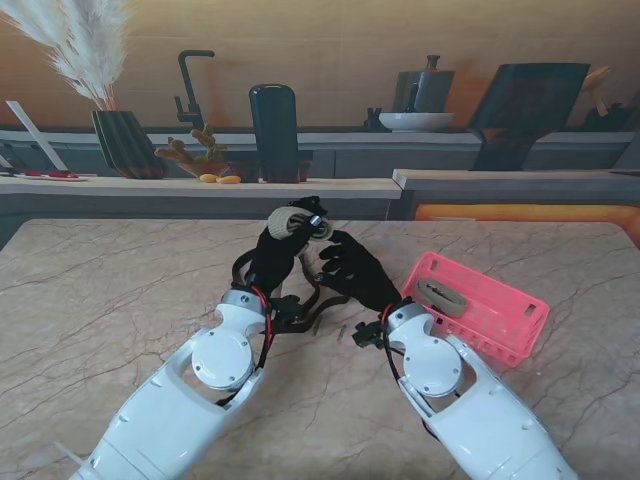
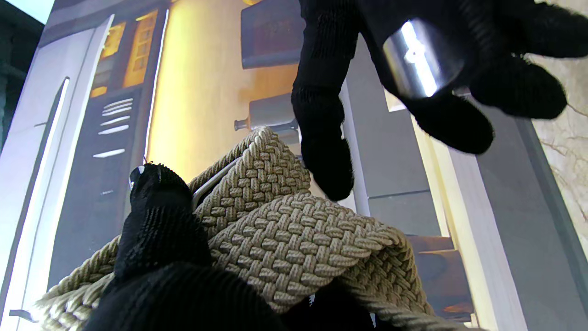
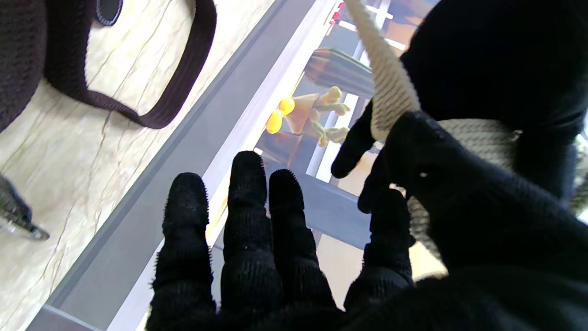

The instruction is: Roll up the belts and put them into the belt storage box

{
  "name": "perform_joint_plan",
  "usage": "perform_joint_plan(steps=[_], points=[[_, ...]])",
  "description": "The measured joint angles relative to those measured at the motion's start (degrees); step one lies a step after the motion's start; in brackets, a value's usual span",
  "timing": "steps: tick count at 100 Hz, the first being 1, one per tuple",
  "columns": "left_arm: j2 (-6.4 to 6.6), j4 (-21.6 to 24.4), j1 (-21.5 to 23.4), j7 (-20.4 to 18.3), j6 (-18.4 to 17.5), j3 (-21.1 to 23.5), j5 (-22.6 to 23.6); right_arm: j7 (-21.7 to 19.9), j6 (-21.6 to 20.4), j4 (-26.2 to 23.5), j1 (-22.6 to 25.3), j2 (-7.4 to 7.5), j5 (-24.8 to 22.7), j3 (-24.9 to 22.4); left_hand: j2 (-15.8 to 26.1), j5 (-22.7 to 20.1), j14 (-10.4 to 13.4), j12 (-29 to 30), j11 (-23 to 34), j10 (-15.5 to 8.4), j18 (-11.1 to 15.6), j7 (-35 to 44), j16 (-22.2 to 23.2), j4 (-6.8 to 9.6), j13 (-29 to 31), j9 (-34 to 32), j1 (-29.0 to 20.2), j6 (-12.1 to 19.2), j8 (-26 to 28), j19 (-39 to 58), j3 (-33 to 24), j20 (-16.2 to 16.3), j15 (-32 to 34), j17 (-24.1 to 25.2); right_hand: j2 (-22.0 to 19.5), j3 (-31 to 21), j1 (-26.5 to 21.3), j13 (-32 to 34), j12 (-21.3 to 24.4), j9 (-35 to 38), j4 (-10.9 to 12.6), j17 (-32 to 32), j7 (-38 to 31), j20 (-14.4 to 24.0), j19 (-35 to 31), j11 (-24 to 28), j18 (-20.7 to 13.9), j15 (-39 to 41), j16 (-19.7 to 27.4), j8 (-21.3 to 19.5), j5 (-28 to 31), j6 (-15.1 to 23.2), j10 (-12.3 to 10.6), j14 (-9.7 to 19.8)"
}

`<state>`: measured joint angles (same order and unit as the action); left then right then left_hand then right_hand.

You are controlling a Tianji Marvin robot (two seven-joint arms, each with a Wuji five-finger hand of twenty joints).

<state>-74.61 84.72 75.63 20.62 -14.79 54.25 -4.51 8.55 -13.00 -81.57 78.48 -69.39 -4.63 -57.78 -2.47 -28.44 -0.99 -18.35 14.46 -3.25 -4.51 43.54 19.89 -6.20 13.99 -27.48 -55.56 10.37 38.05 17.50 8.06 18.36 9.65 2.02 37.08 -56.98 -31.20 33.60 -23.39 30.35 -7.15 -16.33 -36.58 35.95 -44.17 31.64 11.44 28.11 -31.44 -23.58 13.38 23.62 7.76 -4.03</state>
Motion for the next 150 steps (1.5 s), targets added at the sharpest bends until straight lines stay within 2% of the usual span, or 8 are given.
perform_joint_plan(steps=[30, 71, 79, 88, 102, 130, 140, 150], points=[[-0.62, -0.15, 0.02, 0.16, 0.70, -0.16, -3.72, -4.47, -1.03, 0.52, -1.03, 0.08, 5.81, 1.23, 0.02, -0.12, 0.02, 1.69, 0.00, 0.00, 0.08, -1.17, -0.79, 0.00, -0.68, 1.42, 0.90, 1.12, 0.00, -2.21, -0.01, -0.30, -0.26, 0.22, -1.93, -0.12, -0.62, 0.02, 0.03, -1.34, 0.01, -0.26, -0.02, 0.51, 0.02, 0.02, -0.03, 0.08, 0.00, 2.36, -0.07, -4.98, -0.52, 0.59], [-1.56, -0.37, 0.04, 1.15, 2.28, 0.12, -7.38, -9.79, -1.70, 1.48, -2.20, 0.09, 14.07, 2.49, 0.44, -0.20, 0.02, 1.75, 0.00, 0.00, 0.04, -1.18, -0.83, 0.00, -0.68, 1.42, 1.21, 1.22, 0.52, -2.26, -0.03, -0.10, 0.23, -0.81, -2.91, 0.04, -2.16, 0.78, 0.11, -1.98, 0.02, -0.77, -4.86, 0.59, 0.97, -0.01, -0.04, -0.81, 0.00, -2.17, 11.53, -0.52, -0.52, 0.71], [-1.82, -0.34, 0.19, 1.67, 2.57, 0.50, -8.58, -10.00, -2.31, 1.34, -1.87, 0.07, 14.00, 2.26, 0.44, -0.66, 0.03, 1.75, 0.00, 0.00, -0.02, -1.19, -0.84, 0.00, -0.68, 1.42, 1.21, 1.22, 0.63, -2.26, -0.03, 0.45, 0.36, -1.11, -2.91, 0.67, -3.60, 0.68, 0.12, -1.98, -0.11, -0.78, -6.94, 0.74, 1.46, -0.01, -0.04, -0.81, 0.00, -3.64, 13.66, 0.87, -0.52, 0.76], [-1.97, -0.17, 0.40, 1.80, 3.05, 0.99, -9.91, -10.17, -3.18, 0.99, -1.26, 0.14, 13.53, 1.95, 0.44, -0.67, 0.03, 1.75, 0.00, 0.00, -0.13, -1.19, -0.83, 0.00, -0.68, 1.37, 1.21, 1.22, 0.64, -2.26, -0.03, 1.03, 0.36, -1.22, -2.91, 1.30, -3.59, 1.18, 0.12, -1.85, -3.30, -0.88, -11.20, 1.31, 1.53, -0.01, -0.04, -1.34, 0.00, -5.09, 15.11, 3.03, -0.54, 0.82], [-1.99, -0.12, 0.42, 1.85, 3.85, 1.37, -10.16, -10.02, -4.35, 0.07, 0.05, 0.36, 12.87, 1.30, 0.44, -0.69, 0.03, 1.75, 0.00, 0.00, -0.52, -1.20, -0.83, 0.00, -0.08, 1.10, 1.21, 1.22, 0.64, -1.54, -0.03, 1.81, 0.50, -1.63, -2.81, 1.37, -4.46, 2.75, 0.12, 0.78, -3.39, -1.48, -17.86, 1.33, 2.21, -0.58, -0.05, -3.07, 0.58, -10.63, 17.15, 7.21, -1.62, 1.33], [-1.88, 0.56, 0.14, 0.81, 4.46, 1.63, -11.43, -11.06, -4.70, -1.67, 1.99, 1.04, 12.42, 0.06, 0.44, -0.74, 0.03, 1.75, 0.00, 0.00, -0.73, -1.20, -0.84, 0.00, 1.39, -0.19, 1.21, 1.22, 0.65, 0.62, -0.03, 2.65, 1.47, -2.51, -1.05, 1.41, -4.36, 9.03, 0.14, 8.81, -3.40, -4.38, -22.65, 0.65, 4.49, -2.35, -0.06, -11.49, 6.17, -22.42, 14.08, 6.65, -2.09, 1.87], [-1.75, 1.41, 0.15, 0.42, 4.46, 1.92, -11.79, -9.36, -4.33, -1.81, 2.42, 1.04, 10.98, -0.05, 0.44, -0.82, 0.03, 1.71, 0.00, 0.00, -0.76, -1.20, -0.83, 0.00, 2.18, -1.80, 1.21, 0.75, 0.67, 1.28, -0.03, 3.11, 1.54, -2.81, -0.42, 1.30, -4.09, 17.62, 0.17, 12.35, -3.40, -7.24, -23.60, 0.61, 3.23, -0.28, -0.04, -4.50, 2.46, -22.37, 10.44, 4.60, -2.10, 1.93], [-1.49, 2.12, 0.18, 0.03, 4.57, 2.17, -10.86, -0.79, -3.13, -2.11, 3.29, 0.53, 2.06, -0.42, 0.44, -1.51, 0.03, 1.40, -0.05, 0.24, -1.19, -1.20, -0.83, 0.00, 3.89, -4.34, 1.17, -1.05, 0.68, 2.16, -0.05, 3.24, 1.61, -3.50, -0.42, 0.76, -4.15, 25.43, -0.64, 16.12, -3.40, -10.12, -25.12, 0.61, -0.90, 5.43, -0.03, 10.03, -4.47, -19.76, 9.14, -0.66, -2.18, 3.42]])
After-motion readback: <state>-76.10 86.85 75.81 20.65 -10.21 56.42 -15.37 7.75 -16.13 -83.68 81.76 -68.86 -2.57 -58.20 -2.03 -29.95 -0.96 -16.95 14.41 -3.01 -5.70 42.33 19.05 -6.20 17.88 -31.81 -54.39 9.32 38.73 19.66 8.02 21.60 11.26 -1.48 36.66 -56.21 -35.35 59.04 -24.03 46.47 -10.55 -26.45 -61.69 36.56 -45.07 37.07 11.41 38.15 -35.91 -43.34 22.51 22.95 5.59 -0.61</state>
